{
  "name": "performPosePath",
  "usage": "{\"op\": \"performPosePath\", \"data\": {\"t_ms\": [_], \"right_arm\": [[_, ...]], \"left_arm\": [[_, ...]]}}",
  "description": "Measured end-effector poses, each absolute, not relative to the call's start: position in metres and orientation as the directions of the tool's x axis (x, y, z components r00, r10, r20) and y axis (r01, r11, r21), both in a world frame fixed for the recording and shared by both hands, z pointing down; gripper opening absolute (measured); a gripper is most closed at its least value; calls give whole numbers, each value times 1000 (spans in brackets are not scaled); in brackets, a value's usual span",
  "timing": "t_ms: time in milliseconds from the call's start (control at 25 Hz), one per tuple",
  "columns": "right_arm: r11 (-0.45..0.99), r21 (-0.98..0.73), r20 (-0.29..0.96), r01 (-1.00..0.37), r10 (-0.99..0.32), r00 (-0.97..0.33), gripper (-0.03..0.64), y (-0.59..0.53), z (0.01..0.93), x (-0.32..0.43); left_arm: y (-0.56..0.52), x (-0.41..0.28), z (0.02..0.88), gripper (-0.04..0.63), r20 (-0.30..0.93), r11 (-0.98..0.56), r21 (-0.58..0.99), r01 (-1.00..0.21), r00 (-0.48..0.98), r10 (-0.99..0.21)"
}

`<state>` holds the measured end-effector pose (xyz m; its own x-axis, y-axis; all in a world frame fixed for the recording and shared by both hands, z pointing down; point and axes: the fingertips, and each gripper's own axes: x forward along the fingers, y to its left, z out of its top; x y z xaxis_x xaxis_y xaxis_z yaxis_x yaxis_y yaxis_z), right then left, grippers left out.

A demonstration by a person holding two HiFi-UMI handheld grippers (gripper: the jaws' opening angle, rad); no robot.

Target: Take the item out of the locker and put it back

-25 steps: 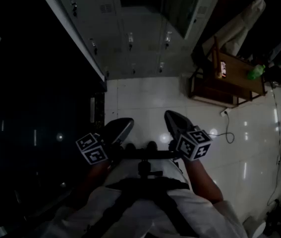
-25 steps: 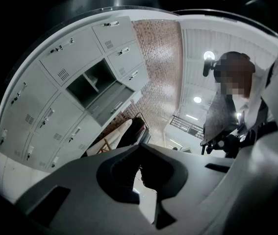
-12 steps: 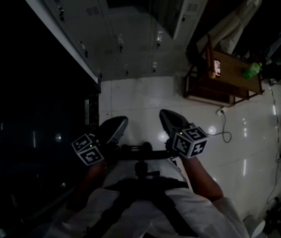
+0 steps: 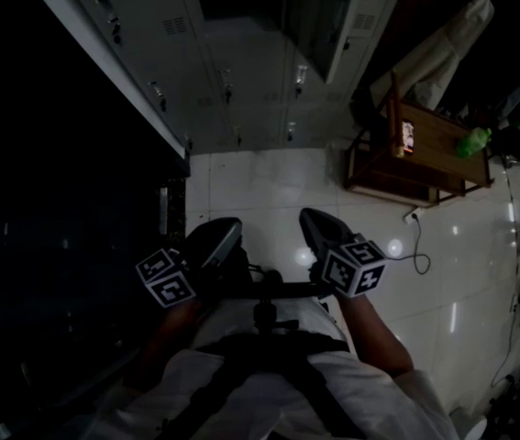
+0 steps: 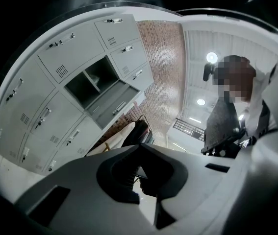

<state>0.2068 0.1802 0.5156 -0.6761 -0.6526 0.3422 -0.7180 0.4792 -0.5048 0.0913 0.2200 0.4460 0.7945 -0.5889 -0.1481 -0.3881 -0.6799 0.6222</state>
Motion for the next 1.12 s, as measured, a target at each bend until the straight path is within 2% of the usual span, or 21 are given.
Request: {"op": "performPosePath", "data": {"t_ms": [280,1120], "right_arm": [[474,-482,346,-737,-670,-657,2,135,524,183],[407,-371,346,-835,-774,-531,2,-131,471,53]], "left_arm": [[168,67,449,-6,-174,-705,615,-353,811,-558],[-91,-58,393,-6,-195,-772,592,-230,889,-414]]}}
